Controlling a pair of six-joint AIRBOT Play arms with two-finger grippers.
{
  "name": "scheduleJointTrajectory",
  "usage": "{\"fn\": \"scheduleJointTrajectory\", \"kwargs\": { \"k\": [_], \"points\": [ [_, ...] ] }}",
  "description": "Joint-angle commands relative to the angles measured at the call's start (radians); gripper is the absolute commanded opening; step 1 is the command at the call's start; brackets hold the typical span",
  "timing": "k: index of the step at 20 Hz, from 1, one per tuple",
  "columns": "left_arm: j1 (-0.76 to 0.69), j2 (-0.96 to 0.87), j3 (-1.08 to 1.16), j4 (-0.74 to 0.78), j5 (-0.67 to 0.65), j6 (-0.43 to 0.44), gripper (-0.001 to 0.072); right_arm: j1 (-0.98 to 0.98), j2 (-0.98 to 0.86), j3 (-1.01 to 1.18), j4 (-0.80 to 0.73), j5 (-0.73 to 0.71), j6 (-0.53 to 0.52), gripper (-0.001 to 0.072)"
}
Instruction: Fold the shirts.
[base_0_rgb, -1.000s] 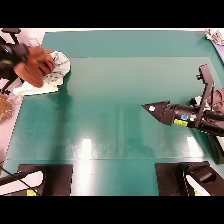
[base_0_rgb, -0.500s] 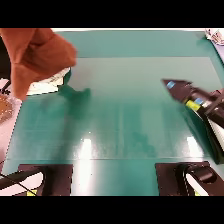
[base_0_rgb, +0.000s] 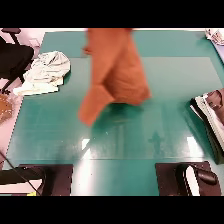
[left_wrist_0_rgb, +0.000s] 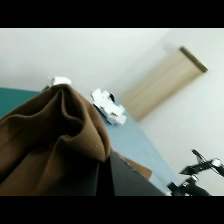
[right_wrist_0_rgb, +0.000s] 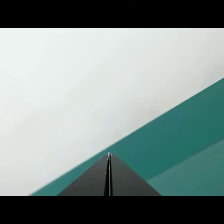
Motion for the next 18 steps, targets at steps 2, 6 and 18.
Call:
{"fn": "scheduleJointTrajectory", "kwargs": {
  "k": [2,6,18],
  "points": [
    [-0.197,-0.091,0.002,-0.184,0.193,0.019,0.0026,-0.164,0.034,0.002,0.067,-0.047,0.001,0.0022],
    [-0.247,-0.067,0.002,-0.181,0.089,0.135,0.0027,-0.122,0.034,0.002,0.069,-0.033,0.0,0.0022],
    [-0.244,-0.064,-0.182,0.988,-1.086,0.03,0.0029,0.151,-0.158,0.001,-0.056,0.435,-0.078,0.0022]
  ]
}}
